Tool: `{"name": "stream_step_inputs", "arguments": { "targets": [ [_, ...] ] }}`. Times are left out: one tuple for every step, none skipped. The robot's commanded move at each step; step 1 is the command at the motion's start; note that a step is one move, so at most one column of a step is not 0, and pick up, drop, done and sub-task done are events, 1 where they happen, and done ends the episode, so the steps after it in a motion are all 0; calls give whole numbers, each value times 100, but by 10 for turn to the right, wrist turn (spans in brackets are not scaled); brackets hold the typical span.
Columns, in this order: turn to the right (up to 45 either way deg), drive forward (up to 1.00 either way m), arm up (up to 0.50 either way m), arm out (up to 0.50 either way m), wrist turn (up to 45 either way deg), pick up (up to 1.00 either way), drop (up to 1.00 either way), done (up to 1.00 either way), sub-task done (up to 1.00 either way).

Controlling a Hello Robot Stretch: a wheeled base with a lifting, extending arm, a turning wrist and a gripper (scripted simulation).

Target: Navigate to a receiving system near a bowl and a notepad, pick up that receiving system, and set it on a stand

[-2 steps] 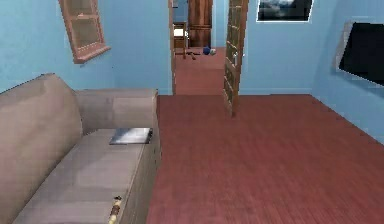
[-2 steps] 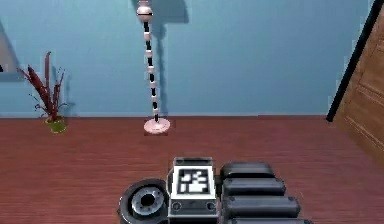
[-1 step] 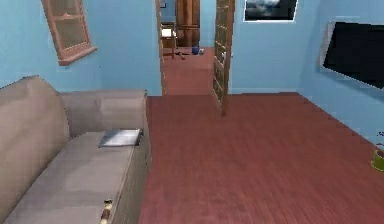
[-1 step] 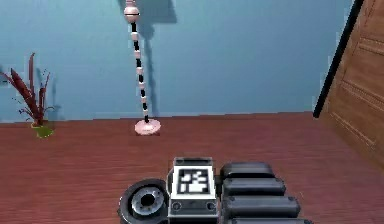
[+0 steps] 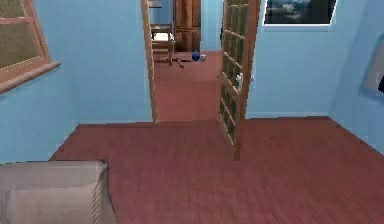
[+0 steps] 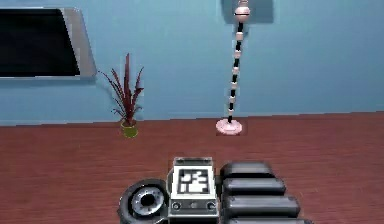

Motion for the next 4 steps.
{"name": "stream_step_inputs", "arguments": {
  "targets": [
    [0, 100, 0, 0, 0, 0, 0, 0, 0],
    [0, 100, 0, 0, 0, 0, 0, 0, 0],
    [0, 80, 0, 0, 0, 0, 0, 0, 0],
    [0, 30, 0, 0, 0, 0, 0, 0, 0]
  ]
}}
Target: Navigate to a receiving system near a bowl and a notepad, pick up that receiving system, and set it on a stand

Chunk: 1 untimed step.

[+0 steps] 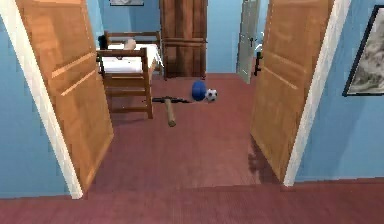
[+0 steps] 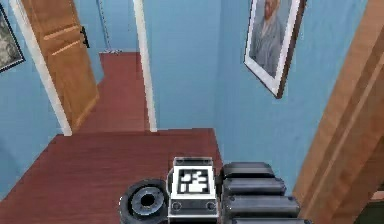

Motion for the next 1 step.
{"name": "stream_step_inputs", "arguments": {
  "targets": [
    [450, 0, 0, 0, 0, 0, 0, 0, 0]
  ]
}}
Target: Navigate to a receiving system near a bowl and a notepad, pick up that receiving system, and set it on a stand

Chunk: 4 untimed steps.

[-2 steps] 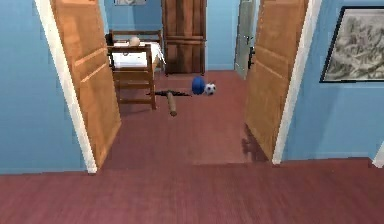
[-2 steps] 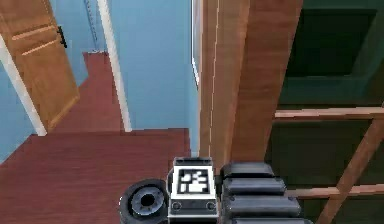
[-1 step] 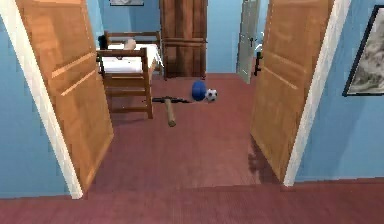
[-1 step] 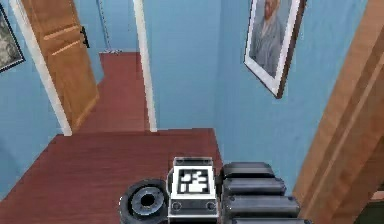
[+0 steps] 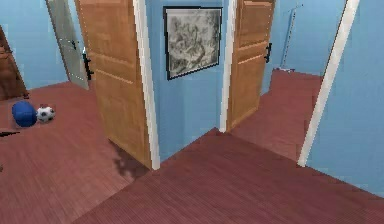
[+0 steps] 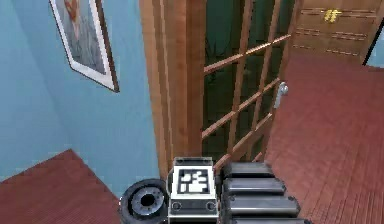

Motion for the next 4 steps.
{"name": "stream_step_inputs", "arguments": {
  "targets": [
    [180, 0, 0, 0, 0, 0, 0, 0, 0],
    [0, 100, 0, 0, 0, 0, 0, 0, 0],
    [30, 0, 0, 0, 0, 0, 0, 0, 0],
    [0, 100, 0, 0, 0, 0, 0, 0, 0]
  ]
}}
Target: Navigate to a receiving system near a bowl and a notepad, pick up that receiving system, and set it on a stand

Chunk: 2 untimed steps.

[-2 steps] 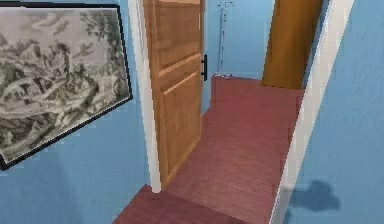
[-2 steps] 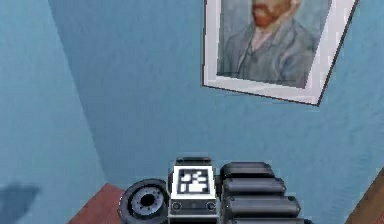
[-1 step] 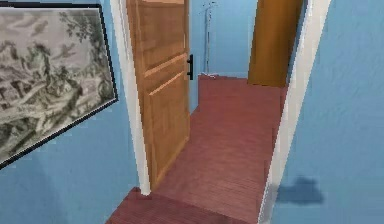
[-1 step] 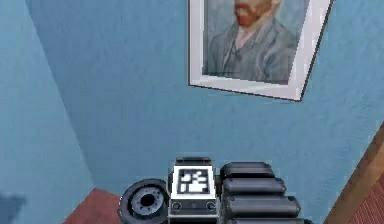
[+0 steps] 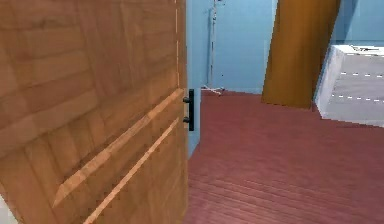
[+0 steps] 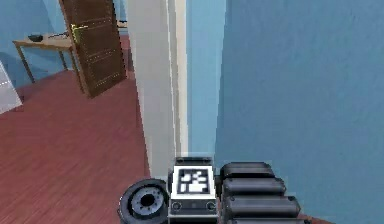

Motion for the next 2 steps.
{"name": "stream_step_inputs", "arguments": {
  "targets": [
    [90, 0, 0, 0, 0, 0, 0, 0, 0],
    [0, 5, 0, 0, 0, 0, 0, 0, 0]
  ]
}}
